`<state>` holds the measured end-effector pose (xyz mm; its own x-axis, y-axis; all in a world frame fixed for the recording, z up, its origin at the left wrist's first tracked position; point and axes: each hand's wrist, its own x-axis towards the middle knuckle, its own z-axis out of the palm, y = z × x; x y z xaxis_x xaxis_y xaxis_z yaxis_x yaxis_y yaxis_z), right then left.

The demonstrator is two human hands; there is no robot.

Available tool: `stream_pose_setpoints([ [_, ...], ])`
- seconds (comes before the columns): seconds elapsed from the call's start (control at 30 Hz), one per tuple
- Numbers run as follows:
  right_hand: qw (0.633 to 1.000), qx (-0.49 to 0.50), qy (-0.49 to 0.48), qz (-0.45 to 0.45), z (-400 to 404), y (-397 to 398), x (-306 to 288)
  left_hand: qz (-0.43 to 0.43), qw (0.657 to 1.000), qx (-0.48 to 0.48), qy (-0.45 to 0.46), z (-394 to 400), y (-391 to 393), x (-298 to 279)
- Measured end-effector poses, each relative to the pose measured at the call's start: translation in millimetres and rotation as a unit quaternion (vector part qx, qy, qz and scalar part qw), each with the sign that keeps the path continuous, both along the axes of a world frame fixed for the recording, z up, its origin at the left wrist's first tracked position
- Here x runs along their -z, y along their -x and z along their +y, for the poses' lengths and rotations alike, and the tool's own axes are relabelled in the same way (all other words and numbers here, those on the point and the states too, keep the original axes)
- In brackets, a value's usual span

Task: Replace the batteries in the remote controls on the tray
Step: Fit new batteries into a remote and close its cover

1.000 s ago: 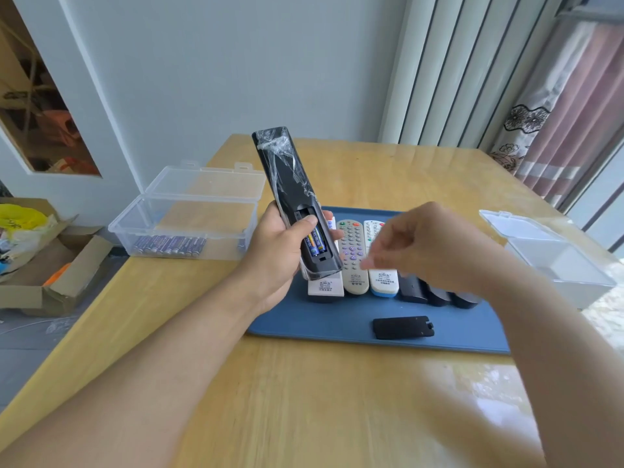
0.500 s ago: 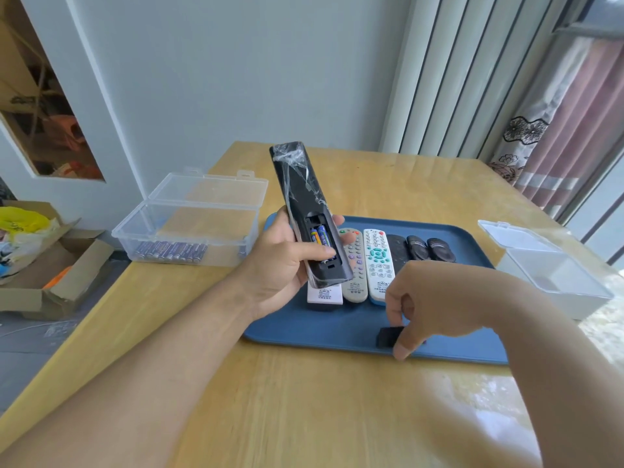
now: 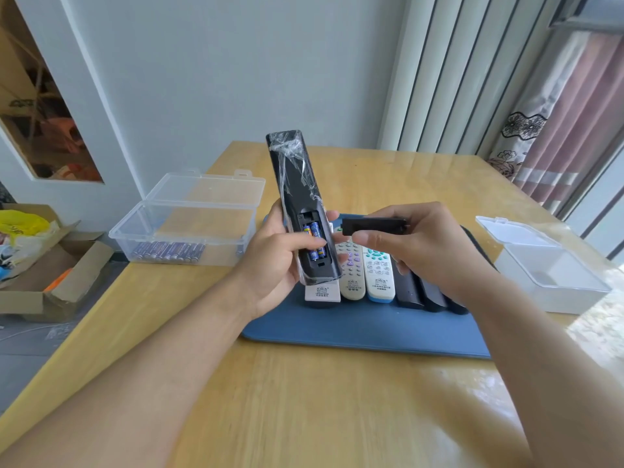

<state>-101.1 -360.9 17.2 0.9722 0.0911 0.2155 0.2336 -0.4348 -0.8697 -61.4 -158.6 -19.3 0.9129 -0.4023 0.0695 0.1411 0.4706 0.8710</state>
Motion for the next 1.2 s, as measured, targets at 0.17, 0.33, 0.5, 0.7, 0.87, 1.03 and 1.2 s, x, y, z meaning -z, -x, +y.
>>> stream_pose_setpoints([
  [0.17, 0.997, -0.075, 0.008, 0.019, 4.2, -1.8, 6.1, 0.032, 0.999, 0.000, -0.008, 0.2, 1.5, -1.8],
  [0.33, 0.995, -0.098, -0.018, -0.022, 13.7, 3.1, 5.0, 0.039, 0.999, -0.002, -0.018, 0.6, -0.2, -1.1],
  [0.5, 0.995, -0.086, -0.052, -0.019, 14.6, 3.8, 7.0, 0.020, 0.999, 0.000, -0.038, -1.5, 2.0, 1.7],
  [0.7, 0.985, -0.063, -0.152, -0.045, 20.6, 2.6, 10.9, 0.007, 0.998, -0.024, -0.054, -3.8, 5.4, -0.5],
  [0.87, 0.990, -0.037, -0.119, -0.059, 23.1, 1.2, 14.7, 0.039, 0.998, 0.041, 0.002, -0.5, 4.2, -3.0],
  [1.03, 0.989, 0.031, -0.113, -0.089, 23.1, 0.5, 14.7, 0.034, 0.994, 0.101, 0.034, 1.8, 1.8, -1.3],
  [1.2, 0.974, 0.069, -0.185, -0.109, 19.4, 3.7, 3.8, 0.022, 0.995, 0.095, 0.036, 2.2, -0.9, 1.9],
])
